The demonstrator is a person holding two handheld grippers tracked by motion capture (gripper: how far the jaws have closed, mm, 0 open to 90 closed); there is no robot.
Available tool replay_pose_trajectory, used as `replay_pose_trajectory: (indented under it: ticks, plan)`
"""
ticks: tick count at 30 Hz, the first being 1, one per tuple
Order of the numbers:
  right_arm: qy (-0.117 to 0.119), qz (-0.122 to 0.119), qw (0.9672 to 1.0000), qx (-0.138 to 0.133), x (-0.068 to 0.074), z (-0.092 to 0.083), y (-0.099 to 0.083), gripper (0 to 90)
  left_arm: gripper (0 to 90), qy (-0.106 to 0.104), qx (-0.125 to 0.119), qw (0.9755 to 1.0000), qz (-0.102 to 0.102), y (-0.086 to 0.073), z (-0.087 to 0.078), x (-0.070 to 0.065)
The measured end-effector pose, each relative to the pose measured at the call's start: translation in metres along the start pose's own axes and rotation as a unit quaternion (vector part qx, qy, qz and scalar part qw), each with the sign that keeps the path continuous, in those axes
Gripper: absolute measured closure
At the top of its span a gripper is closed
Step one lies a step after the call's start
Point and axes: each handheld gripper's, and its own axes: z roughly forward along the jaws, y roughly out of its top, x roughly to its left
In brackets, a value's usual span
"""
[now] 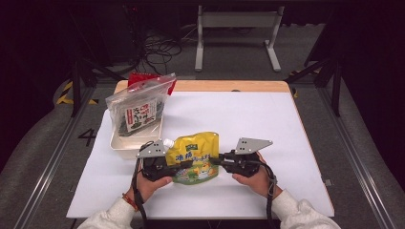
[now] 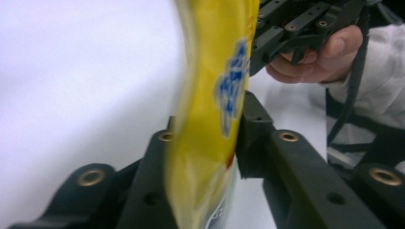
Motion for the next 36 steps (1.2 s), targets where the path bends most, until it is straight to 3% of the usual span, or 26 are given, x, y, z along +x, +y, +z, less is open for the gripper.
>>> replay_pose_trajectory:
  ticks: [3,4,5,6,8,11,16,20,26,32,36]
  plan:
    - [-0.004,0.005,1.0,-0.003,0.0,-0.002,0.002,74.2,80.7,0.007,0.0,0.9997,0.025,0.003,-0.001,-0.005]
    - [-0.008,0.005,1.0,0.0,0.0,-0.002,0.002,68.5,81.7,0.013,-0.003,0.9994,0.031,0.004,0.0,-0.007]
    - [-0.008,0.005,1.0,0.0,0.0,-0.002,0.002,68.5,82.0,0.013,-0.003,0.9994,0.031,0.004,0.0,-0.007]
    - [-0.017,0.006,0.9998,0.001,0.001,-0.005,0.003,60.6,82.1,0.015,-0.004,0.9992,0.036,0.006,0.0,-0.007]
    - [-0.029,0.002,0.9995,0.008,0.003,-0.009,0.004,50.9,82.3,0.02,-0.006,0.9991,0.036,0.007,0.0,-0.008]
    - [-0.033,-0.002,0.9993,0.015,0.004,-0.014,0.004,47.3,82.4,0.022,-0.007,0.9989,0.04,0.008,-0.001,-0.007]
    - [-0.064,-0.031,0.9964,0.046,0.009,-0.032,0.0,34.0,82.5,0.023,-0.01,0.9984,0.05,0.011,-0.003,-0.007]
    - [-0.081,-0.032,0.9945,0.058,0.008,-0.047,-0.007,27.1,82.5,0.026,-0.013,0.9982,0.052,0.013,-0.004,-0.007]
    - [-0.119,-0.041,0.9875,0.095,0.006,-0.062,-0.023,20.4,82.5,0.028,-0.022,0.9973,0.064,0.016,-0.01,-0.009]
    - [-0.158,-0.06,0.9763,0.136,0.007,-0.075,-0.044,13.4,82.4,0.039,-0.035,0.9957,0.077,0.021,-0.021,-0.011]
    - [-0.152,-0.049,0.977,0.142,0.008,-0.084,-0.055,11.4,82.5,0.045,-0.046,0.9946,0.081,0.025,-0.03,-0.011]
